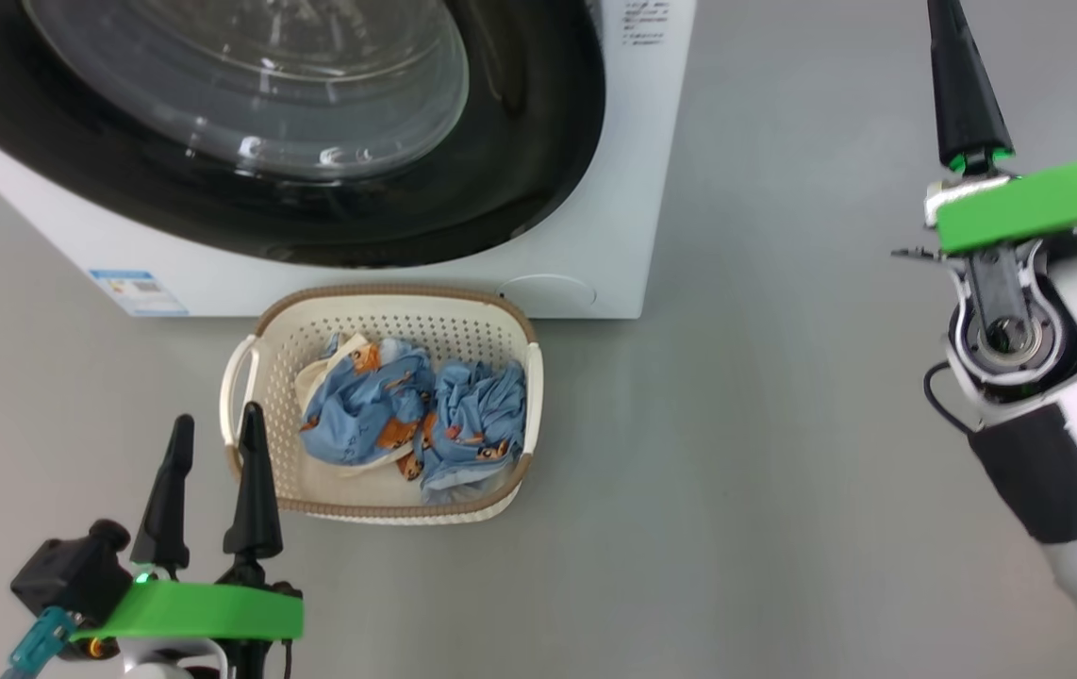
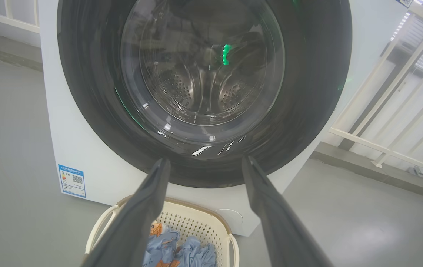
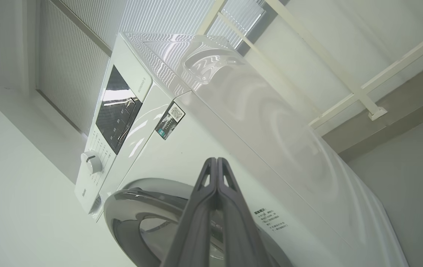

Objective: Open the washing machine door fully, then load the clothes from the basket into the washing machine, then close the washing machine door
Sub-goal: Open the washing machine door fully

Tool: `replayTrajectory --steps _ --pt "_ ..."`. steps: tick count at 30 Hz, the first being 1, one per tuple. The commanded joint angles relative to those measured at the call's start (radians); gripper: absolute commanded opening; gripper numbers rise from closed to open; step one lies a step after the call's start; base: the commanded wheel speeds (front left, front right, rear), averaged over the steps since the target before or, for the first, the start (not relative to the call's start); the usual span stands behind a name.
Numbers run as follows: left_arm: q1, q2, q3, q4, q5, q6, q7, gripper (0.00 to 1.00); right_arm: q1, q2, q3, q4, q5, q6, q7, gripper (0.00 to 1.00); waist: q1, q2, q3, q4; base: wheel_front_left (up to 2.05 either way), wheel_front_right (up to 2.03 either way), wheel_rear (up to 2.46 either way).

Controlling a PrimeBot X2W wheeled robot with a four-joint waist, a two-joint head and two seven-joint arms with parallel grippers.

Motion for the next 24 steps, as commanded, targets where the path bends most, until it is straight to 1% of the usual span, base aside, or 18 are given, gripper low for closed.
replayTrajectory --steps 1,4,9,11,12,16,24 --pt "-0.03 0.015 0.028 -0.026 -0.002 0.0 -0.006 1.0 -0.024 -0.003 0.015 -0.022 0.023 0.005 -0.005 0.0 0.0 0.0 0.013 0.013 0.0 0.0 0.0" --pt "-0.041 0.013 0.019 -0.027 -0.001 0.0 -0.006 1.0 -0.057 -0.032 0.05 -0.031 0.162 0.005 0.019 0.0 0.0 0.0 0.032 0.027 0.0 0.0 0.0" --pt "-0.06 0.008 0.004 -0.028 -0.005 0.0 -0.006 1.0 -0.113 -0.074 0.088 -0.033 0.292 0.005 0.123 0.0 0.0 0.0 0.068 0.051 0.0 0.0 0.0" --pt "-0.068 0.006 -0.004 -0.027 -0.007 0.0 -0.006 1.0 -0.136 -0.092 0.108 -0.017 0.312 0.005 0.183 0.0 0.0 0.0 0.08 0.061 0.0 0.0 0.0" --pt "-0.074 0.003 -0.011 -0.027 -0.009 0.0 -0.006 1.0 -0.158 -0.099 0.118 0.003 0.336 0.005 0.235 0.0 0.0 0.0 0.091 0.071 0.0 0.0 0.0" --pt "-0.09 -0.003 -0.031 -0.026 -0.014 0.0 -0.006 1.0 -0.201 -0.111 0.118 0.041 0.375 0.005 0.342 0.0 0.0 0.0 0.116 0.096 0.0 0.0 0.0" --pt "-0.126 -0.012 -0.076 -0.037 -0.026 0.0 -0.006 1.0 -0.284 -0.117 0.086 0.084 0.421 0.005 0.516 0.0 0.0 0.0 0.174 0.152 0.0 0.0 0.0"
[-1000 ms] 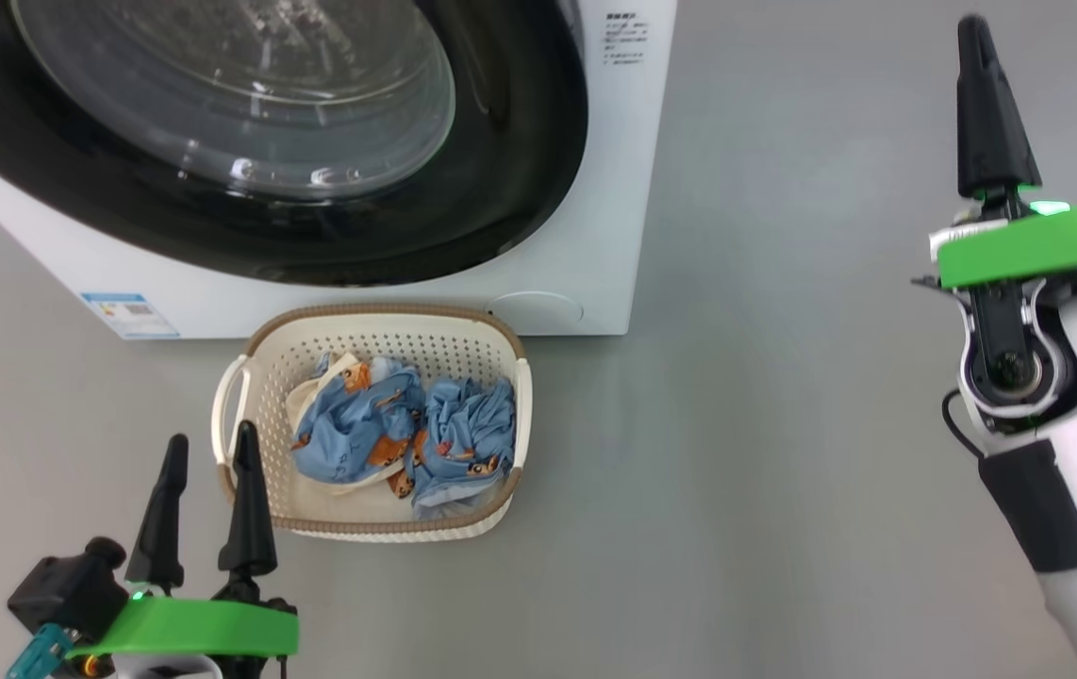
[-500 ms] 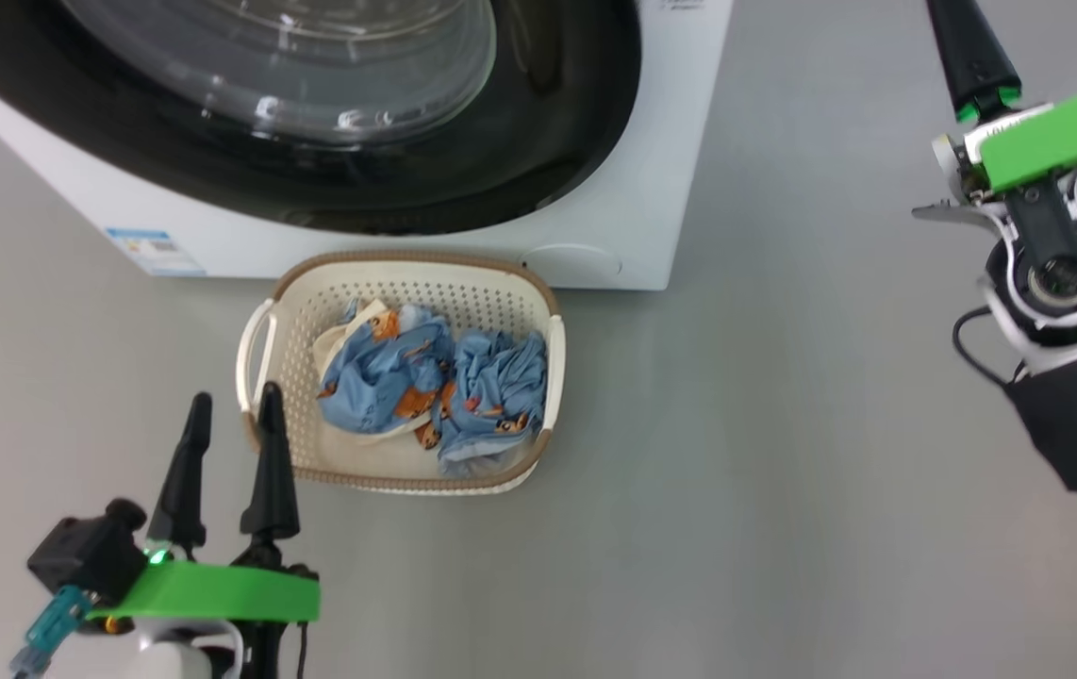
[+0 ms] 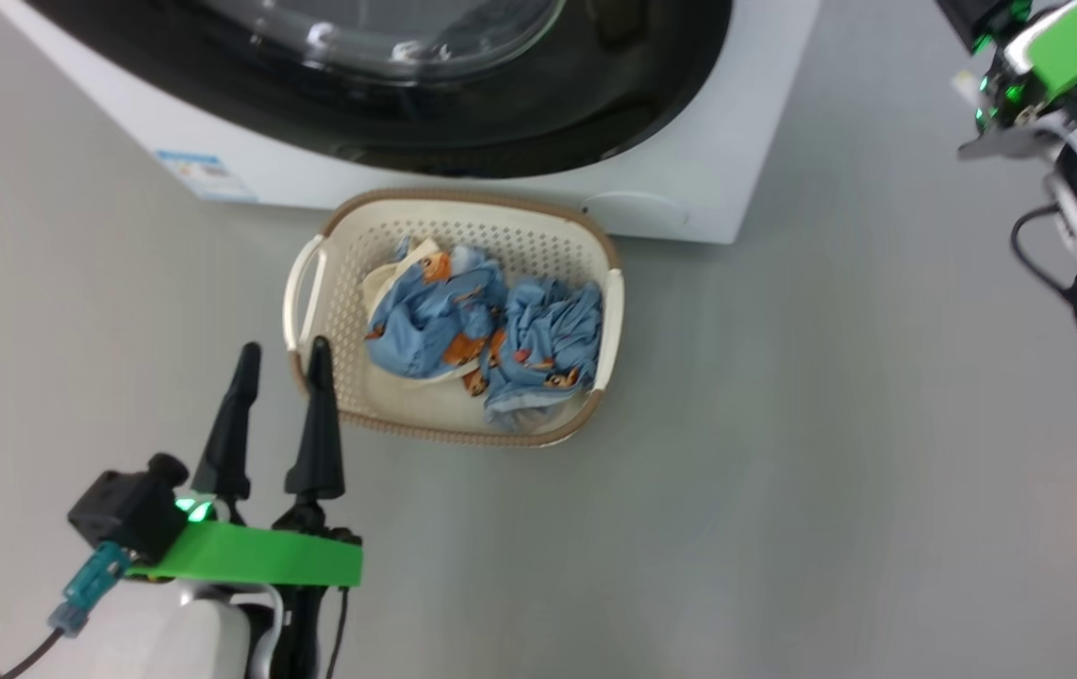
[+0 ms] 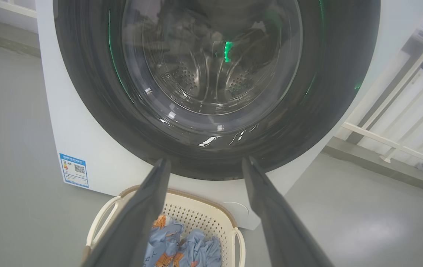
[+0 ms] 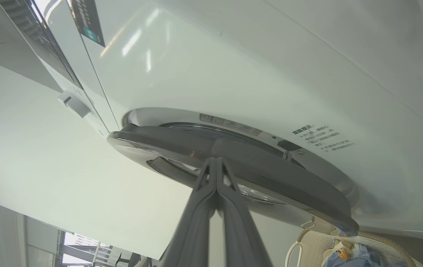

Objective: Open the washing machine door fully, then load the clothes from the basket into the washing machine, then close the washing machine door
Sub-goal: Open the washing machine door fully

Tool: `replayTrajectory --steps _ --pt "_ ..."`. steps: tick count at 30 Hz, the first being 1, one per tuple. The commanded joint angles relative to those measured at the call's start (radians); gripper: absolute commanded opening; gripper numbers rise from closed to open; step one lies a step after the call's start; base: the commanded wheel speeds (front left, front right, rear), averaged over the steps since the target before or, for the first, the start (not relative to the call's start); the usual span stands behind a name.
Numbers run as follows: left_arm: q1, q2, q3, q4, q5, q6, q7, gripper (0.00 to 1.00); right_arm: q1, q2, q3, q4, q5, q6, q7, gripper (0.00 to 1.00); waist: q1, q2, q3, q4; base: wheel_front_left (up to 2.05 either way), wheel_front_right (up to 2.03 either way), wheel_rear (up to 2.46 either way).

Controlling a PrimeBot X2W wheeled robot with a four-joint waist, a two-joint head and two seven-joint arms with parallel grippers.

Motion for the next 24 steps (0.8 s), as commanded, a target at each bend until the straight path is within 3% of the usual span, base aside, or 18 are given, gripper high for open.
replayTrajectory --steps 1,14,24 --pt "-0.028 0.01 0.016 -0.034 -0.008 0.0 -0.006 1.0 -0.029 -0.001 -0.013 -0.012 0.017 0.005 0.031 0.0 0.0 -0.0001 0.039 0.038 0.0 0.0 0.0" --pt "-0.072 0.008 -0.074 -0.102 -0.047 0.0 -0.006 1.0 -0.165 -0.024 -0.022 0.08 -0.02 0.005 0.194 0.0 0.0 -0.0001 0.131 0.121 0.0 0.0 0.0" --pt "-0.091 0.007 -0.117 -0.122 -0.075 0.0 -0.006 1.0 -0.232 -0.023 -0.025 0.096 -0.052 0.005 0.22 0.0 0.0 -0.0001 0.175 0.155 0.0 0.0 0.0"
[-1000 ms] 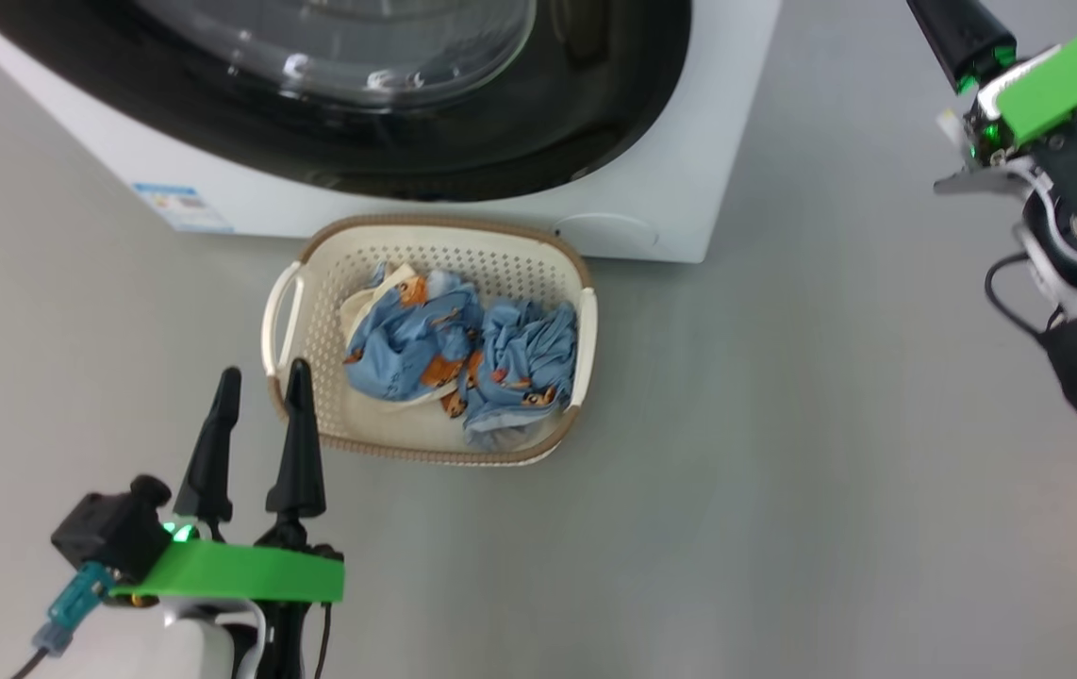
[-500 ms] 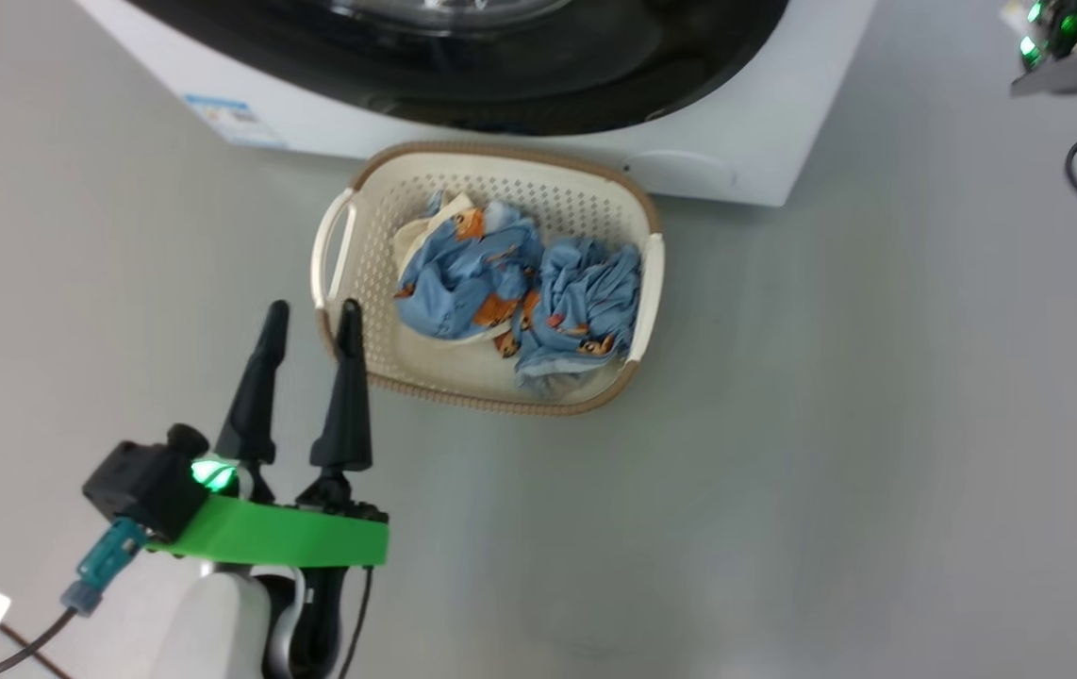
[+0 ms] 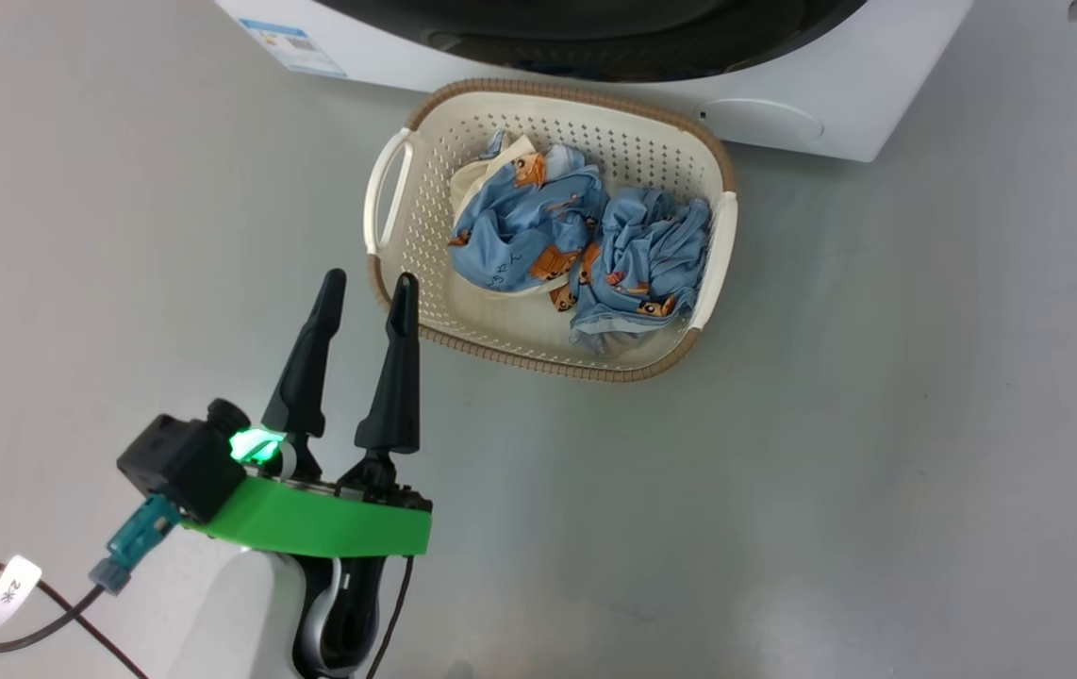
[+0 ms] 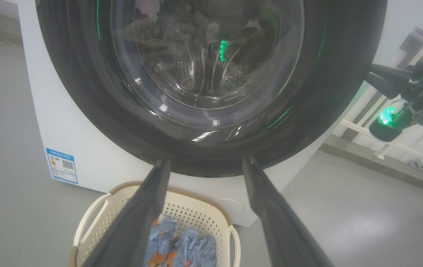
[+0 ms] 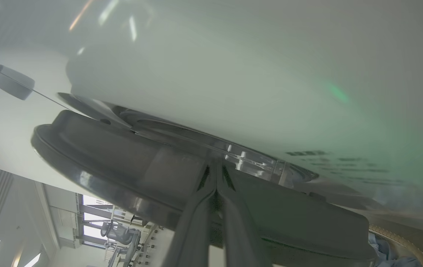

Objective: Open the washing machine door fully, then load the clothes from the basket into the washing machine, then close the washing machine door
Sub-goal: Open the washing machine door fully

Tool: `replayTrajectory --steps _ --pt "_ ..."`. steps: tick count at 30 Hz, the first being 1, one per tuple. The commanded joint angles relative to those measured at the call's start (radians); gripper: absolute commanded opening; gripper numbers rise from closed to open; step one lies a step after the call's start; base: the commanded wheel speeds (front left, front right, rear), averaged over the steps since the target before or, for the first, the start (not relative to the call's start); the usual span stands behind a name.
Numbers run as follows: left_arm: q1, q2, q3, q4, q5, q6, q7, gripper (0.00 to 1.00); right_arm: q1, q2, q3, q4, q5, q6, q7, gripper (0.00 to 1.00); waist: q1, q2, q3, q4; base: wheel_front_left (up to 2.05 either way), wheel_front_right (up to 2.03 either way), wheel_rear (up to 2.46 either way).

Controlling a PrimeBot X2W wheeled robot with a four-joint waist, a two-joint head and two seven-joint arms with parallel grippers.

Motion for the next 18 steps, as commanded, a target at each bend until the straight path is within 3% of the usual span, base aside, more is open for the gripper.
replayTrajectory --steps 1,18 --pt "-0.014 0.016 0.024 -0.03 -0.007 0.0 -0.006 1.0 -0.016 0.008 -0.002 -0.023 -0.014 0.005 0.006 0.0 -0.0001 0.0 0.016 0.015 0.0 0.0 0.0" --pt "-0.021 0.016 0.008 -0.054 -0.017 0.0 -0.006 1.0 -0.012 0.013 0.025 -0.025 -0.025 0.005 0.066 0.0 -0.0001 0.0 0.013 0.034 0.0 0.0 0.0"
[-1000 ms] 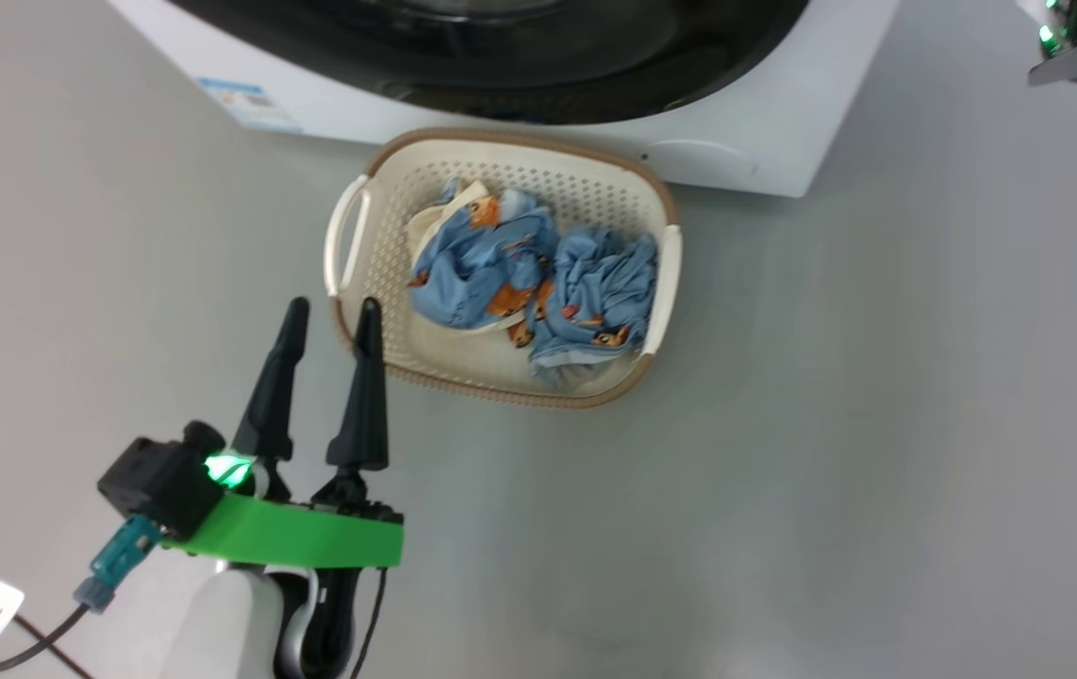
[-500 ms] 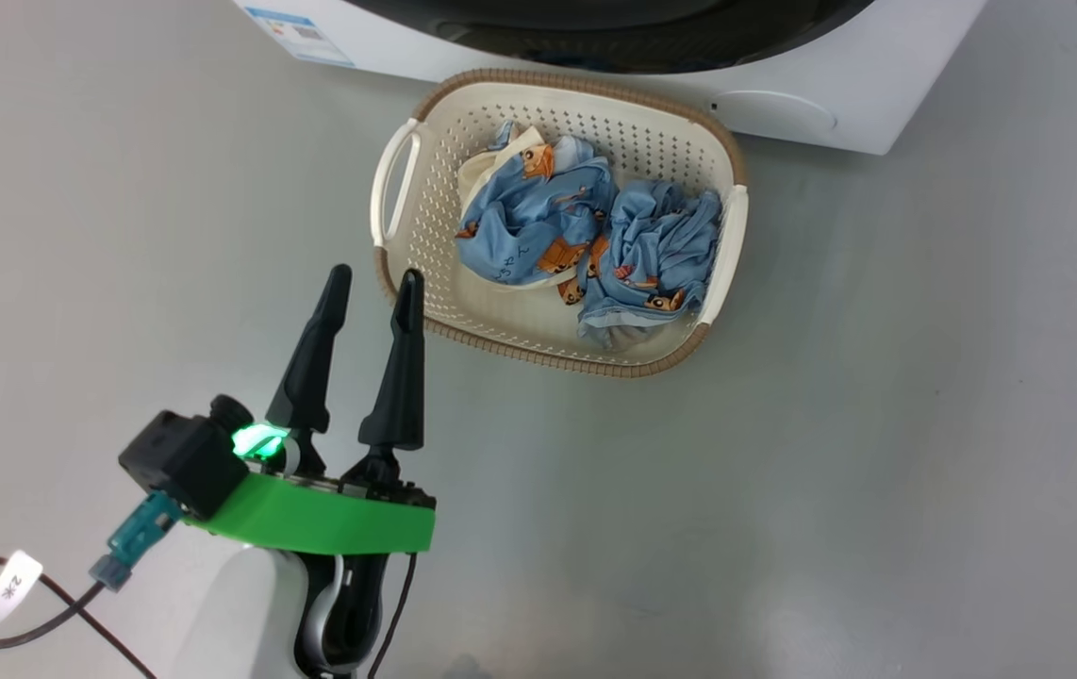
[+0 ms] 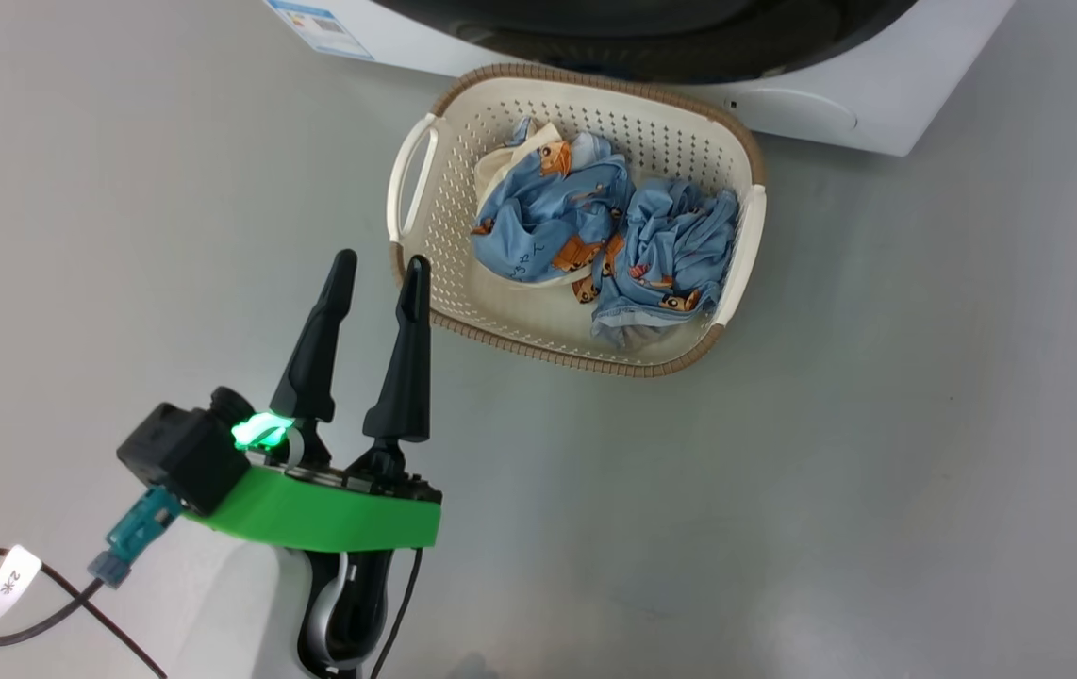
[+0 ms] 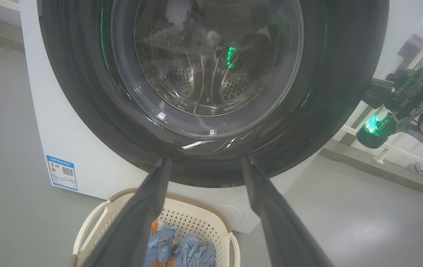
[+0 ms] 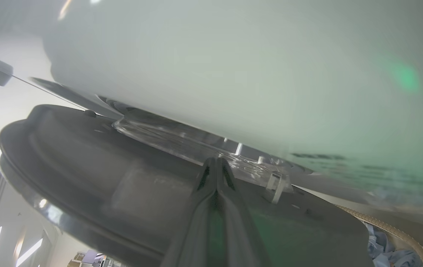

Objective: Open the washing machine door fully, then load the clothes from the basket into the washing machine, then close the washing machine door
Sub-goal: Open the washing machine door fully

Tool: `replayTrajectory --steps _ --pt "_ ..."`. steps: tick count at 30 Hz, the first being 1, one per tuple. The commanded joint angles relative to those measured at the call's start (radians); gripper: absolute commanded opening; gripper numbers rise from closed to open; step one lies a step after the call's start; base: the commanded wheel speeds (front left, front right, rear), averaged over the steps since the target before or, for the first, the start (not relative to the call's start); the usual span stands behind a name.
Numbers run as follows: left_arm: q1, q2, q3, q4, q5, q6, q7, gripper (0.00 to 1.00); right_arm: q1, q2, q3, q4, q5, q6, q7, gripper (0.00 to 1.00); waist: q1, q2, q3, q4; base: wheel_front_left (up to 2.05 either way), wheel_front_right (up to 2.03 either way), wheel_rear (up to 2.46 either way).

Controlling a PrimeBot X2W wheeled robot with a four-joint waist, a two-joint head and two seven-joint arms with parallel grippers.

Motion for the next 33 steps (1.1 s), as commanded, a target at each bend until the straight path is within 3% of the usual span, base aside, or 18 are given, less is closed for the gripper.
replayTrajectory --steps 1,33 --pt "0.0 0.019 0.026 -0.025 0.002 0.0 -0.006 1.0 0.03 0.027 0.011 -0.042 -0.012 0.006 0.021 0.0 0.0 0.0 -0.015 -0.003 0.0 0.0 0.0" --pt "0.138 0.019 0.034 0.016 0.079 0.0 -0.006 1.0 0.351 0.113 0.093 -0.197 0.008 0.006 0.092 0.0 0.0 0.0 -0.239 -0.046 0.0 0.0 0.0"
